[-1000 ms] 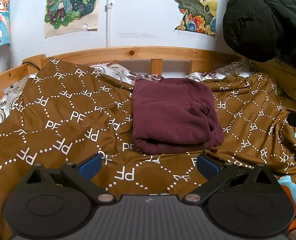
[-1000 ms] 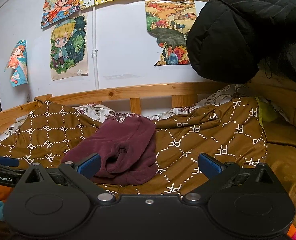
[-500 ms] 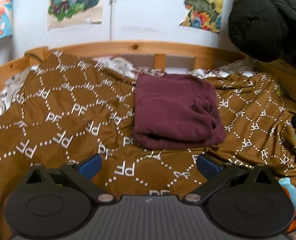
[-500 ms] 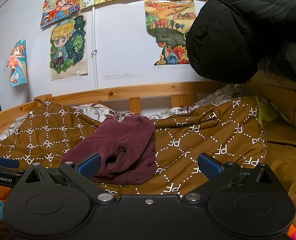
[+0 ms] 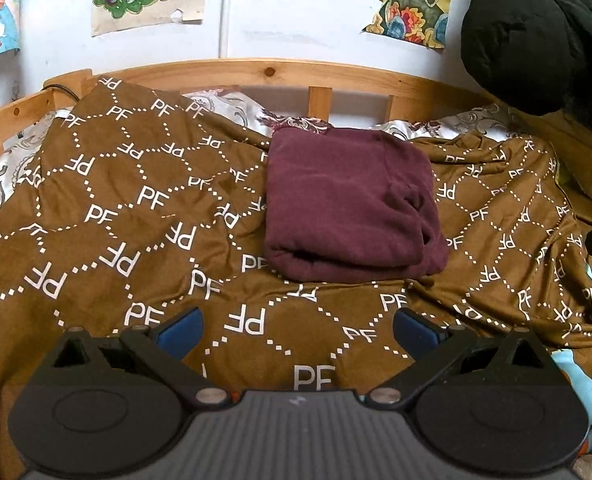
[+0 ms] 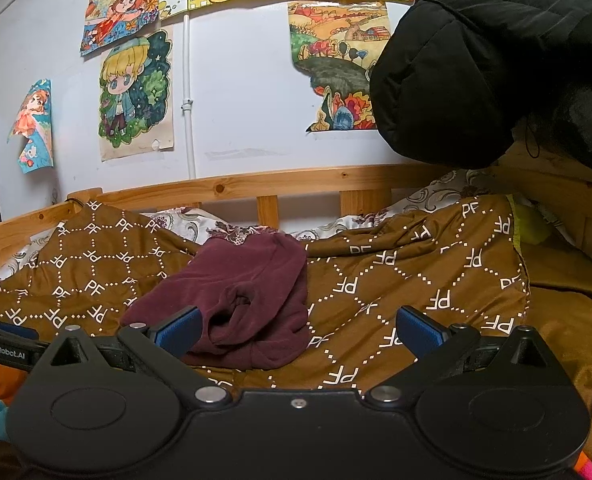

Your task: Fold small clothes

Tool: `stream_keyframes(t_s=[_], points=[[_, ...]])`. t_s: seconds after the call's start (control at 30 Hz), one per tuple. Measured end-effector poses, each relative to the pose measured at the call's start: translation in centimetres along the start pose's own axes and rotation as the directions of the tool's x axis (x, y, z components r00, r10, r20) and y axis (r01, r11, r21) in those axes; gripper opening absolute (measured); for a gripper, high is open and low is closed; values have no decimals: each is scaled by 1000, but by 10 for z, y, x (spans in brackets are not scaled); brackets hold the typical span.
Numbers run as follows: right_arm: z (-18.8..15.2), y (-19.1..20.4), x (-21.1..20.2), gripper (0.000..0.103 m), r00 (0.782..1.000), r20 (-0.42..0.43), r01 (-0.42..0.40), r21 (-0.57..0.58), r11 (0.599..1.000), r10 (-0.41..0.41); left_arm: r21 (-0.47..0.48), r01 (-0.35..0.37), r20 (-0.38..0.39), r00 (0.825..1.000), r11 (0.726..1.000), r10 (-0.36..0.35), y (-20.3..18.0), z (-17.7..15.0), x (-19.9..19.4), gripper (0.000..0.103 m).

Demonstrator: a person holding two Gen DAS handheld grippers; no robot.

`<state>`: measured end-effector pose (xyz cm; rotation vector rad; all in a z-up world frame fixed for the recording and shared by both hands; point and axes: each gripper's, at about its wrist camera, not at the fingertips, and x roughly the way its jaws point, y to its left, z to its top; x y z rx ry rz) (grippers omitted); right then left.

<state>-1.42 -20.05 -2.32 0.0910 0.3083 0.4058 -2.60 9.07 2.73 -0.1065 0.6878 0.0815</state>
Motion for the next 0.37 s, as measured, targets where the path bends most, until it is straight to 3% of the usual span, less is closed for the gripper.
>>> stream_keyframes(t_s=[0.37], points=[[-2, 1, 0, 102, 1000, -12, 11, -2, 1000, -11, 2, 8, -3, 1000, 1000, -8, -1, -1, 1, 102]])
